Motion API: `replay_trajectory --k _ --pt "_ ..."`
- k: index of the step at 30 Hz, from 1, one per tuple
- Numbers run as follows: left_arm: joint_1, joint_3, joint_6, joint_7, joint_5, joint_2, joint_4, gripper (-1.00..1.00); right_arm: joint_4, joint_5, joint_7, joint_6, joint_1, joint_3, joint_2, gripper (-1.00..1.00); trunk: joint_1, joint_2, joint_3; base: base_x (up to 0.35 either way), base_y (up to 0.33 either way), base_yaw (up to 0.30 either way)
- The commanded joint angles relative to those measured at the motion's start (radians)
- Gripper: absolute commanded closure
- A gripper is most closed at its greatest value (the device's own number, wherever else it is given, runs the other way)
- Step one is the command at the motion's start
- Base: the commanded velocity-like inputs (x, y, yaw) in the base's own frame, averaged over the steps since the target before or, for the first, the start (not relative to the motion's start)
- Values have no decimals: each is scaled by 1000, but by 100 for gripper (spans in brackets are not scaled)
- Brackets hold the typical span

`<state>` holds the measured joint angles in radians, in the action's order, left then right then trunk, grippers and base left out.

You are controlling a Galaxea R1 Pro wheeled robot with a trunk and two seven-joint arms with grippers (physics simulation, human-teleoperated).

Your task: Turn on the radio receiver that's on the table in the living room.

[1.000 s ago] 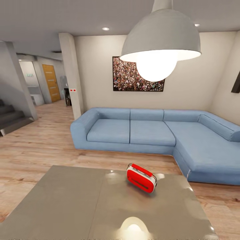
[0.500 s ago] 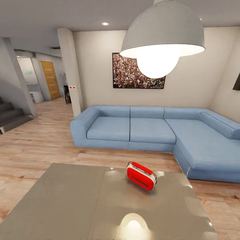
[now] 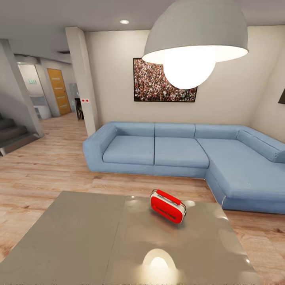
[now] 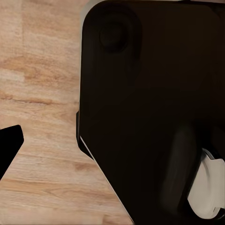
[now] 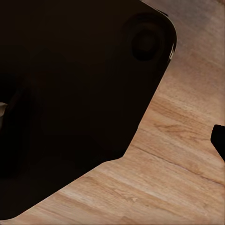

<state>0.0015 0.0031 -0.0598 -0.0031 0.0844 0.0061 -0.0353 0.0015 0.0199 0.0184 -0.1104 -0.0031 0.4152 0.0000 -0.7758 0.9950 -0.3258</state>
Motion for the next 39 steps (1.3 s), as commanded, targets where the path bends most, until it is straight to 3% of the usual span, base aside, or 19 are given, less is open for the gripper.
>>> replay_trajectory --k 1,15,39 --pt "0 0 0 0 0 0 0 -100 0 0 0 0 0 0 0 -100 0 0 -2 0 0 0" --pt "0 0 0 0 0 0 0 -100 0 0 0 0 0 0 1 -100 0 0 -25 0 0 0" --pt "0 0 0 0 1 0 0 -100 0 0 0 0 0 0 1 -100 92 -168 11 0 0 0"
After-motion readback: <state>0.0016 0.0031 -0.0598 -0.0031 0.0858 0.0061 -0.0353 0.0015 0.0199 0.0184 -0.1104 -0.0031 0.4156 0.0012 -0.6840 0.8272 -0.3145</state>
